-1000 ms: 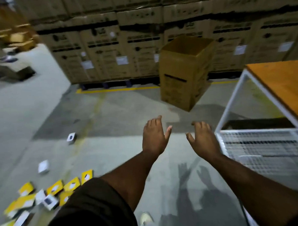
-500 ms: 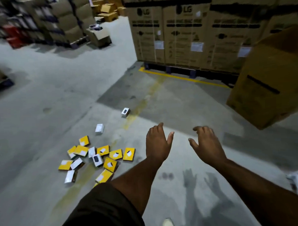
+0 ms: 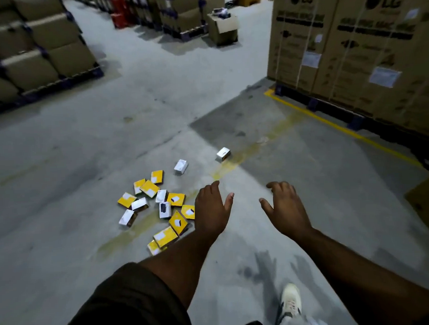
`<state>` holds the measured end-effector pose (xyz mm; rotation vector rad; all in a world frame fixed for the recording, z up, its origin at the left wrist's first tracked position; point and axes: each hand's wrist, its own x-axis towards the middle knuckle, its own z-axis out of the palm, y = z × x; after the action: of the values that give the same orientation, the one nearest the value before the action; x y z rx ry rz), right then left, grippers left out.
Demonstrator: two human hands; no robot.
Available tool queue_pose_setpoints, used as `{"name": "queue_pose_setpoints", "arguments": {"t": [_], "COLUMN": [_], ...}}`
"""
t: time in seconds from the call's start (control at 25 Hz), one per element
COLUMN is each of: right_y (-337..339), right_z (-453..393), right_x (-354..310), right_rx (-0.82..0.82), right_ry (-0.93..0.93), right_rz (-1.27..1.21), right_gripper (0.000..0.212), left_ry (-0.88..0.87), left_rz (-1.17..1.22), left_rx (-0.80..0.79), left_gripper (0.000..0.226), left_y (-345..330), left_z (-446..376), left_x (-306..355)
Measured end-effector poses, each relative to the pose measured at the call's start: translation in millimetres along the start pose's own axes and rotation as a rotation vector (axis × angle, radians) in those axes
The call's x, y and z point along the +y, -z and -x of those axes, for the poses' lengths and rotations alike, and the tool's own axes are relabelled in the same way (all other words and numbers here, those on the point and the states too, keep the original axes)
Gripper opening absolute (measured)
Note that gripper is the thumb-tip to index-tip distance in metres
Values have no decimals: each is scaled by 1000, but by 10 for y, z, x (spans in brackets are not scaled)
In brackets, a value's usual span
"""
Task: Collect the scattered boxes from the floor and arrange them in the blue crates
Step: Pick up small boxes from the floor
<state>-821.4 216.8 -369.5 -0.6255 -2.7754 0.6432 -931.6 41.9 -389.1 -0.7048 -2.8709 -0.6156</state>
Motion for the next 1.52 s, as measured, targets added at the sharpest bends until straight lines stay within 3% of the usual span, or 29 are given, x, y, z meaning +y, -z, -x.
{"name": "queue_pose_setpoints", "arguments": {"t": [0.28,0.48,0.6,0.84,1.12,1.52], "right_y": [41,-91,-264,-675,-977,-1829], "right_z": [-1102,-1719,-2193,-3315,-4667,-5891], "right_x": [477,488,490,374,94,-439], "right_rx": [-138,-197,-223,-268,-280,-403], "right_ry": [190,252,277,325,290,412], "right_rz": [-17,-53,-34,26,87,50], "right_gripper": [42,41,42,45,43,39], "left_ry": [256,351,381,439,441,619], "left_rz": [-9,-45,-38,47,77,71], "left_rx": [68,66,80,120,65,89], "left_gripper": [69,72,61,51,65,70], "left_y": [-212,-380,-526,-910,-1040,-1145], "left_z": [-544,-871,-1246,-2339,-3615,-4336], "left_x": [310,222,145,-282,-724,-1486]}}
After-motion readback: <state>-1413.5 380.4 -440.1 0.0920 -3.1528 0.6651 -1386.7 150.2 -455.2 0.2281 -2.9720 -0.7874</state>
